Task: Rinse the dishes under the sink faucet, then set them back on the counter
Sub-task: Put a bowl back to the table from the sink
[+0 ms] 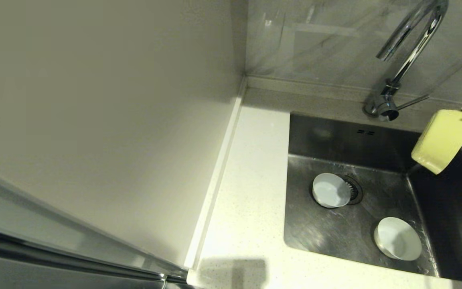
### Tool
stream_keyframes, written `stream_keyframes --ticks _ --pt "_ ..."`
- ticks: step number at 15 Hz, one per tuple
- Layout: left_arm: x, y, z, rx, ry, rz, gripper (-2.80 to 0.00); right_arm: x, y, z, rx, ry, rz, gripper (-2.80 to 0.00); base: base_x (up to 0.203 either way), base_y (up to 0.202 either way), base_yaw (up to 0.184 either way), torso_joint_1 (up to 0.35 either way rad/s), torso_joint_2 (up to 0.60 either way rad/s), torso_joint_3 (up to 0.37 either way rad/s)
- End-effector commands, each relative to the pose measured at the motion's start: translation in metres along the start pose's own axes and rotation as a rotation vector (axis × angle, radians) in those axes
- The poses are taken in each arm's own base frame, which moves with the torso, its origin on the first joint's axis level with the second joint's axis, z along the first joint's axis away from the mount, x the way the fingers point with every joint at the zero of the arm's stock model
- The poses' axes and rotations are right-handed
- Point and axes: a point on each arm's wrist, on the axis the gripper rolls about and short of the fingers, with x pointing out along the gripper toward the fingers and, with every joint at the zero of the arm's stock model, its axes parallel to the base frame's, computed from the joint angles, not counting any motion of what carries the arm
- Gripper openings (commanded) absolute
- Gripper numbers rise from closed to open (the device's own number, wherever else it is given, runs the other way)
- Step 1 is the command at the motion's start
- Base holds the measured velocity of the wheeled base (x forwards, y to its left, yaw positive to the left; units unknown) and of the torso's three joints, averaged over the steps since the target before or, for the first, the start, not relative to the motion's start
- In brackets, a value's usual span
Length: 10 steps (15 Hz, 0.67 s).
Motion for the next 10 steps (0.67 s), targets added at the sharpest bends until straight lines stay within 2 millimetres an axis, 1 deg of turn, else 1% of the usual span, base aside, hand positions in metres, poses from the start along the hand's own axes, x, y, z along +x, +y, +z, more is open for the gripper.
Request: stream_keyframes --ticks 1,3,5,6,8,10 --pt "0.000 0.000 -0.001 0.000 0.003 0.000 -2.80 -0.020 0.041 -0.031 -0.225 -0.335 -0.219 -2.80 0.000 0.000 0.000 0.000 0.00 0.000" --pt "0.000 0.000 -0.001 0.000 0.003 0.000 -2.80 -0.018 0.042 -0.036 -0.364 -0.479 -0.471 -2.80 0.000 0.000 0.000 0.000 0.00 0.000" --pt "0.000 0.000 -0.001 0.000 0.003 0.000 -2.80 -0.005 0.038 -0.036 -0.486 -0.506 -0.681 -2.80 0.000 0.000 0.000 0.000 0.00 0.000" --pt "0.000 0.000 -0.001 0.000 0.002 0.000 -2.80 0.004 0.034 -0.031 -0.549 -0.489 -0.772 -2.80 0.000 0.000 0.000 0.000 0.00 0.000" --pt "0.000 0.000 -0.001 0.000 0.003 -0.001 -2.80 0.022 0.018 -0.011 -0.598 -0.442 -0.903 -2.80 0.000 0.000 0.000 0.000 0.00 0.000" --pt "0.000 0.000 -0.001 0.000 0.003 0.000 -2.80 0.040 0.005 0.014 -0.613 -0.436 -1.006 -2.80 0.000 0.000 0.000 0.000 0.00 0.000"
